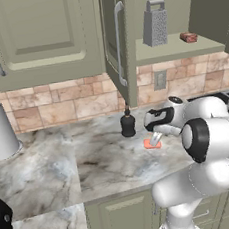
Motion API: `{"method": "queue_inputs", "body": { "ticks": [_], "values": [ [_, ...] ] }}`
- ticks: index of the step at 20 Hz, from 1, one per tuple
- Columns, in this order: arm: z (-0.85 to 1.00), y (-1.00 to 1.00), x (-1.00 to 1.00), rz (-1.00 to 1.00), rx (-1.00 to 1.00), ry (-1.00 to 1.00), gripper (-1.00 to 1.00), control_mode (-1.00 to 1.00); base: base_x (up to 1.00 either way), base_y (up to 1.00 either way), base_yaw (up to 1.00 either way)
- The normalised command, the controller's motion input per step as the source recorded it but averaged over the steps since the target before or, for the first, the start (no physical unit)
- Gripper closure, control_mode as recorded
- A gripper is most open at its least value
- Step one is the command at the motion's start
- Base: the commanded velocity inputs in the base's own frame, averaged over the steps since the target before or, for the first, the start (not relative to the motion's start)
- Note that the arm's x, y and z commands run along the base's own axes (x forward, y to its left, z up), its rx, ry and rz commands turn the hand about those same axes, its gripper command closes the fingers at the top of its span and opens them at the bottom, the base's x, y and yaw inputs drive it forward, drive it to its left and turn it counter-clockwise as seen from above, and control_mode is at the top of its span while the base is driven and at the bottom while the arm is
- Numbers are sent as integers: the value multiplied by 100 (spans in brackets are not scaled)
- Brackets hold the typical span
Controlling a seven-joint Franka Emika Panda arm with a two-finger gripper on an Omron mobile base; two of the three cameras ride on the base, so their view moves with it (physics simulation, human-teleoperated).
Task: Pick the bar soap and bar soap from the cabinet and place them on the counter.
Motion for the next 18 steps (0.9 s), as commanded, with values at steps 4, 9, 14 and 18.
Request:
{"method": "queue_inputs", "body": {
  "ticks": [4,9,14,18],
  "values": [
    [2,0,2,0,-1,6,-100,-100,0,0,0],
    [31,-2,-12,0,0,2,-100,-100,0,0,0],
    [46,-14,-50,-1,0,-1,-100,-100,0,0,0],
    [61,-21,-47,-5,0,-8,-100,-100,0,0,0]
  ]
}}
